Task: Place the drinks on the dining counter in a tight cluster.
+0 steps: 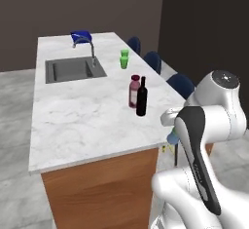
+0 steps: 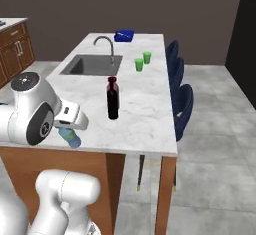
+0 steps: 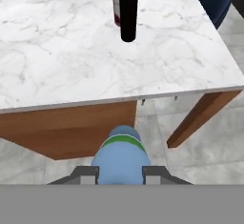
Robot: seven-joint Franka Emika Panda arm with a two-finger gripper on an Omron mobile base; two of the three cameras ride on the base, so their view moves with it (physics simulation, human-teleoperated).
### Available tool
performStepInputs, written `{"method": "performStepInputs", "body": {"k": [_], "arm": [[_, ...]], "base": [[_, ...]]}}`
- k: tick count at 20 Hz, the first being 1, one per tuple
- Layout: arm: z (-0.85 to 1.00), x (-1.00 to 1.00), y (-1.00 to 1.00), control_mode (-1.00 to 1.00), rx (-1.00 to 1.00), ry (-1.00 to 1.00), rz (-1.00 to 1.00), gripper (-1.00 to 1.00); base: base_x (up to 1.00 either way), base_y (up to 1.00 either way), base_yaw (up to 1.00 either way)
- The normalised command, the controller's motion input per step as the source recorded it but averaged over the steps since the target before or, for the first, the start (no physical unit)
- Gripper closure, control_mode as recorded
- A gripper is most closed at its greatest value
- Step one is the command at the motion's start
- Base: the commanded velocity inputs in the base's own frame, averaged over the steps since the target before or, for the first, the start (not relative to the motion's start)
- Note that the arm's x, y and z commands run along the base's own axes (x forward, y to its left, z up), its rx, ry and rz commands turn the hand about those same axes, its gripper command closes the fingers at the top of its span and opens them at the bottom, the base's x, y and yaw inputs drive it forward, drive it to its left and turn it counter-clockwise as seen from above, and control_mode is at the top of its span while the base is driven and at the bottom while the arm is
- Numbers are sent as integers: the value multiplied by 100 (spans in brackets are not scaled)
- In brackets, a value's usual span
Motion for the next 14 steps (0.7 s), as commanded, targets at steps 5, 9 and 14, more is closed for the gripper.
{"method": "performStepInputs", "body": {"k": [5, 9, 14], "arm": [[0, 0, 0, 100, 0, 0, 0, 100], [0, 0, 0, 100, 0, 0, 0, 100], [0, 0, 0, 100, 0, 0, 0, 100]], "base": [[45, -4, -1], [59, -3, 0], [61, -14, -3]]}}
